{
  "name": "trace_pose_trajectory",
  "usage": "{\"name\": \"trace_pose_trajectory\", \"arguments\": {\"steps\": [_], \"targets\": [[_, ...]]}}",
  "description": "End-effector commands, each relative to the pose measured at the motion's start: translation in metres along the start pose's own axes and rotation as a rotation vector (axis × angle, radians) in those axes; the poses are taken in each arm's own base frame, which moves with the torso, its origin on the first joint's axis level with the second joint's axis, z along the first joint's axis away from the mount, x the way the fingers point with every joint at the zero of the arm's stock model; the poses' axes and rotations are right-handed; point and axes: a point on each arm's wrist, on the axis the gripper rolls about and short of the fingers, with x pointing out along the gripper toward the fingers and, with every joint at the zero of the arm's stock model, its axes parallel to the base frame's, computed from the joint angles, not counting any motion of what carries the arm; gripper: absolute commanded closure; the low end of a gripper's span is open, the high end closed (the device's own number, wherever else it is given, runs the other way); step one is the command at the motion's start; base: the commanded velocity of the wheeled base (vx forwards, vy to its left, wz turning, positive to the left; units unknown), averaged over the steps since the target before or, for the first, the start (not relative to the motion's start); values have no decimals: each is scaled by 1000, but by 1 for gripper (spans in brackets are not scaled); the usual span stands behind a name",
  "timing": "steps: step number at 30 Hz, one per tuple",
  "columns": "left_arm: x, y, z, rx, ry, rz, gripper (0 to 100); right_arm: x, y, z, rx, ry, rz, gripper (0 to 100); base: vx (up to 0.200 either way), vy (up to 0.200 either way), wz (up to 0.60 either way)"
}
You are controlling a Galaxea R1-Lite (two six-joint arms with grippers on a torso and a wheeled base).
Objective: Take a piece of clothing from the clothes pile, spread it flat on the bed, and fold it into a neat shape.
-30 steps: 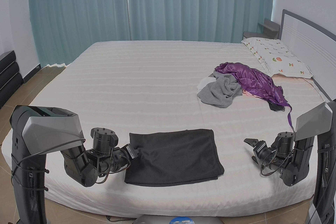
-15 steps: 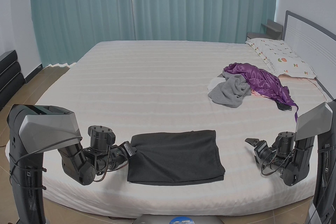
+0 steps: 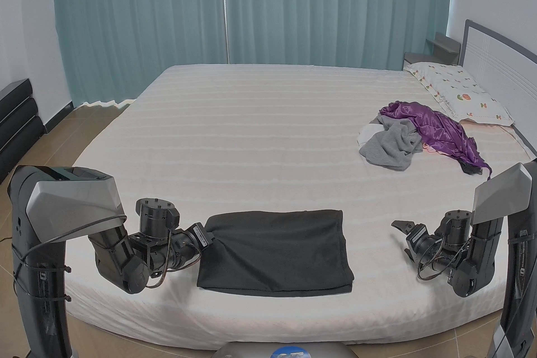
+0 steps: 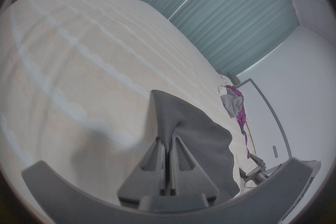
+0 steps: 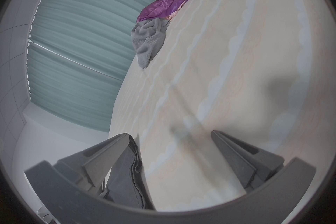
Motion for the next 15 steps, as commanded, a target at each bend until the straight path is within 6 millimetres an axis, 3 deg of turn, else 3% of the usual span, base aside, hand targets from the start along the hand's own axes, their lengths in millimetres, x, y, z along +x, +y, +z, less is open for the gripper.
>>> {"name": "trace_pose_trajectory", "arguments": {"steps": [1, 14, 15], "targets": [[0, 0, 2, -2, -5, -1, 100, 0, 1, 1, -2, -7, 14, 0, 0, 200, 0], [-1, 3, 2, -6, -5, 7, 100, 0, 1, 1, -2, -8, 13, 0, 0, 200, 0], [0, 3, 2, -6, -6, 6, 100, 0, 1, 1, -2, -8, 13, 0, 0, 0, 0]]}}
